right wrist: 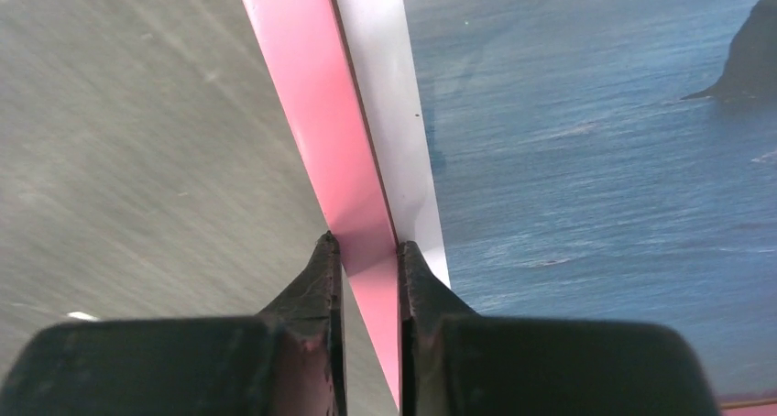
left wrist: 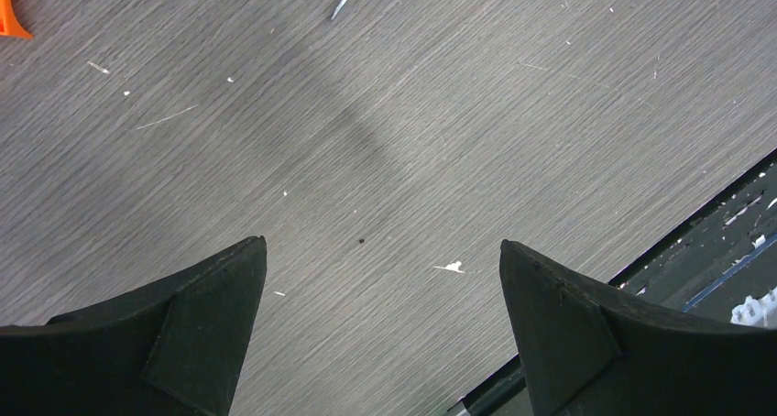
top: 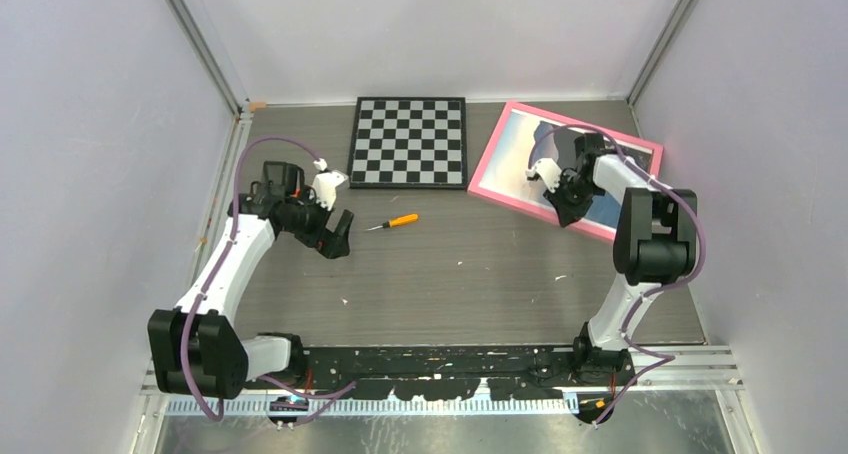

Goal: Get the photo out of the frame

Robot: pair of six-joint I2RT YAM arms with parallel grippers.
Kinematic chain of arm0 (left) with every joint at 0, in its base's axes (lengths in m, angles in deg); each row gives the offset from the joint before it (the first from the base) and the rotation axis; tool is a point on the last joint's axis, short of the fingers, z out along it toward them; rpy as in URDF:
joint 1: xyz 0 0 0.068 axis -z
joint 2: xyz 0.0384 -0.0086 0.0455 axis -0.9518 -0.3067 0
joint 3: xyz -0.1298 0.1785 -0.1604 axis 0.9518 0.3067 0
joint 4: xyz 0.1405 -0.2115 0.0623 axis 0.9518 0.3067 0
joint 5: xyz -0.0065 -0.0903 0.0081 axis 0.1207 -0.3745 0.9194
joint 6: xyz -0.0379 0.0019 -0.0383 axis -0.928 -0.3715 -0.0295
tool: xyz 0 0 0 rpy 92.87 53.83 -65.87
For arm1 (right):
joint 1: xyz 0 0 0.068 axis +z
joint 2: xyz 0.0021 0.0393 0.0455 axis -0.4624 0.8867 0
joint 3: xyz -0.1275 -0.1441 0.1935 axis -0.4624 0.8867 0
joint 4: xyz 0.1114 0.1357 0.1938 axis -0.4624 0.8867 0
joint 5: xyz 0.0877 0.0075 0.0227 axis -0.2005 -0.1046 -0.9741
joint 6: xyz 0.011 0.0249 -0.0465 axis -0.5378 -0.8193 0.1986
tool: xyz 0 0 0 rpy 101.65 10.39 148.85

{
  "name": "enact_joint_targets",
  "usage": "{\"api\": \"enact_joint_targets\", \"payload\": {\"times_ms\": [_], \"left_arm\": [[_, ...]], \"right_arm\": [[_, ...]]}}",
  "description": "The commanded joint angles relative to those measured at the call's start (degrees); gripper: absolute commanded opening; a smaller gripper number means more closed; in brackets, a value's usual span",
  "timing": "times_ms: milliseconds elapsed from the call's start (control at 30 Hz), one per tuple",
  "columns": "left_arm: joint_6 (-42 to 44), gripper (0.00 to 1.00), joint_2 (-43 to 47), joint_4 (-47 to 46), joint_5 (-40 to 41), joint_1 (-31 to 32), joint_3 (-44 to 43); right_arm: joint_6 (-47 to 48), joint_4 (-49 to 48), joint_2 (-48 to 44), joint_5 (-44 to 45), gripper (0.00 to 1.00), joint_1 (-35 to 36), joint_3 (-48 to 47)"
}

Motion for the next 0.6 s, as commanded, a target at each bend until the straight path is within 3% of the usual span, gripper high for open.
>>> {"api": "enact_joint_targets", "payload": {"times_ms": [0, 267, 400, 567], "left_arm": [[0.8, 1.00, 2.6, 0.4, -0.3, 0.3, -1.3], [0.4, 1.00, 3.3, 0.5, -0.8, 0.3, -1.6], [0.0, 1.00, 3.3, 0.4, -0.9, 0.3, -1.9], [0.7, 1.00, 4.1, 0.7, 0.1, 0.4, -1.8]], "right_arm": [[-18.3, 7.4, -5.0, 2.4, 0.01, -1.2, 8.9], [-37.2, 6.4, -12.6, 1.1, 0.00, -0.8, 13.7], [-47.6, 3.7, -10.8, 2.1, 0.01, -0.8, 12.7], [-52.2, 2.7, -7.8, 4.0, 0.01, 0.3, 11.1]]}}
